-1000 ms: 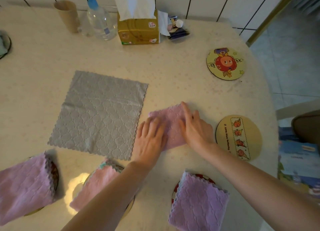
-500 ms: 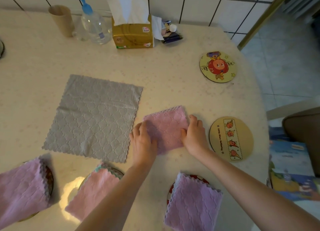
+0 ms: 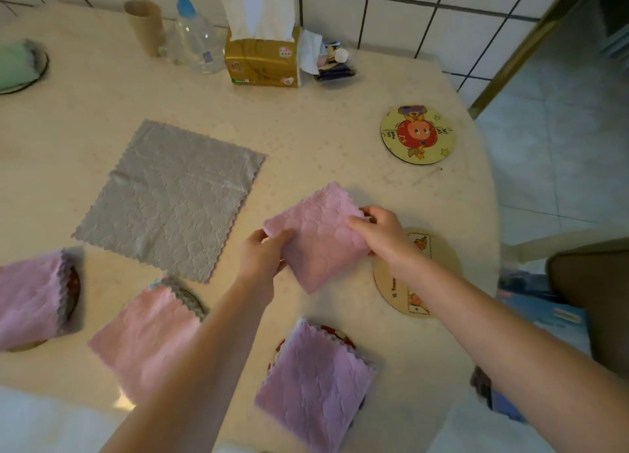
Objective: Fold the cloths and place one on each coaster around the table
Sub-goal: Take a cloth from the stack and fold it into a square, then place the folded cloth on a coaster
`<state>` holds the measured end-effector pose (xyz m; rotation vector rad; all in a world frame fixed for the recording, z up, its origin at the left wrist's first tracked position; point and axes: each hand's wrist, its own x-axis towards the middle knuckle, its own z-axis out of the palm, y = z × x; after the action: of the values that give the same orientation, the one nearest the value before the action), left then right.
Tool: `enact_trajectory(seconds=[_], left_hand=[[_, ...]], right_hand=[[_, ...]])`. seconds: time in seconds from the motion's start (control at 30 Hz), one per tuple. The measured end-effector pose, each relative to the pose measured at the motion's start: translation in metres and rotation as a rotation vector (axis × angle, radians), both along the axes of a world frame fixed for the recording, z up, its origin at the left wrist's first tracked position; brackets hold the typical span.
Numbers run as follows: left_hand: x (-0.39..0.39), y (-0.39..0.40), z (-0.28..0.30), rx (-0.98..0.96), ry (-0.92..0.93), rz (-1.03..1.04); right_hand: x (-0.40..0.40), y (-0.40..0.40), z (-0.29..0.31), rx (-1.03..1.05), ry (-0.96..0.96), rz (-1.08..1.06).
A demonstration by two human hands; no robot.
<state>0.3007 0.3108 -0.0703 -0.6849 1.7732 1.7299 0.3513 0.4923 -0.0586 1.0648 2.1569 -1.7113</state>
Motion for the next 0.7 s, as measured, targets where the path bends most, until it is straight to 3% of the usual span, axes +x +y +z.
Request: enact_trajectory(seconds=[0.33, 0.7], left_hand=[[0.126, 0.082, -0.013, -0.064, 0.014, 0.054], [0.148, 0.127, -0.039, -0.200, 0.090, 0.009]], right_hand=[[0.083, 0.113, 0.011, -0.025, 0.038, 0.183], [0.108, 0.162, -0.039, 0.284, 0.002, 0.264]])
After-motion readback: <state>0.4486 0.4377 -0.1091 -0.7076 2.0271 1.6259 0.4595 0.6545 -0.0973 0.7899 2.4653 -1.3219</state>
